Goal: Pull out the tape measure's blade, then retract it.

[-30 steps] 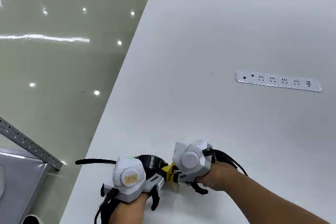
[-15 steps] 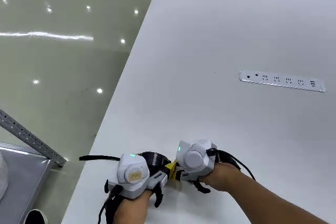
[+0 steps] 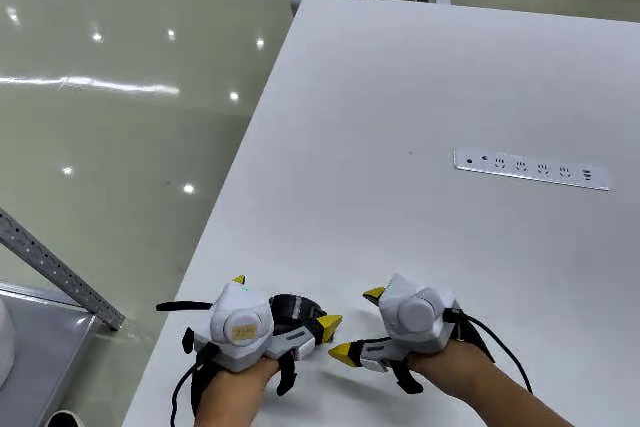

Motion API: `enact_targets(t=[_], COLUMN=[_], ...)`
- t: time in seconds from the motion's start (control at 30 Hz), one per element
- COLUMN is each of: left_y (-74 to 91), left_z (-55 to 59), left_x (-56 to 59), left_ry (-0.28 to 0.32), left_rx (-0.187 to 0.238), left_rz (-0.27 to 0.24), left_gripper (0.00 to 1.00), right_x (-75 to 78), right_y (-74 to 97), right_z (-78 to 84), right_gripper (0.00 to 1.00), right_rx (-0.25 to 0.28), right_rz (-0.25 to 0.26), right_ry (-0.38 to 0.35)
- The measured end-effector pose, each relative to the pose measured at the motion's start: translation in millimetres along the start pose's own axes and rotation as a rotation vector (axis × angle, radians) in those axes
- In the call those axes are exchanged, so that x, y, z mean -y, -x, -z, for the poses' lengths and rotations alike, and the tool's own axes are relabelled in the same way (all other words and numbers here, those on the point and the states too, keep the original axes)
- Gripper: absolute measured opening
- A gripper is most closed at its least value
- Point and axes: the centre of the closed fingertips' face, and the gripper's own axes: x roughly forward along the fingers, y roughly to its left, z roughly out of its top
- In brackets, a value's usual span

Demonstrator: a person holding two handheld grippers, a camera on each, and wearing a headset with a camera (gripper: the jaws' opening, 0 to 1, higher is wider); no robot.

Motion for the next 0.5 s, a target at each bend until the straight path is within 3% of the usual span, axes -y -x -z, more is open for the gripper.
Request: enact_targets(t=[0.07,0.17,0.23,0.27,0.5], left_y=[3.9,11.8,16.2,19.1,34.3], left_z=[-2.3,-12.5,-14.4,-15.4,-24.9], left_x=[1.3,6.7,9.9,13.3,14.0], left_ry=[-0.004,-0.004,-0.02,-0.026,-0.114], left_rx=[0.0,0.039,0.035,0.03,0.023], left_rz=[0.017,0.064,0.101,0.131,0.198], left_gripper=[1.0,1.0,1.0,1.0,1.0], right_x=[1.0,3.3,5.8,6.9,14.0], right_y=[8.2,23.4,36.3,44.8,88.9], right_z=[-1.6,0.4,2.9,5.6,32.7], right_gripper=[0.7,0.76,0.79,0.8,0.86], right_rx=[0.023,0.043,0.064,0.073,0.101], right_rz=[0.009,0.035,0.061,0.074,0.144], right_ry=[-0.021,-0.036,-0.05,-0.06,-0.116])
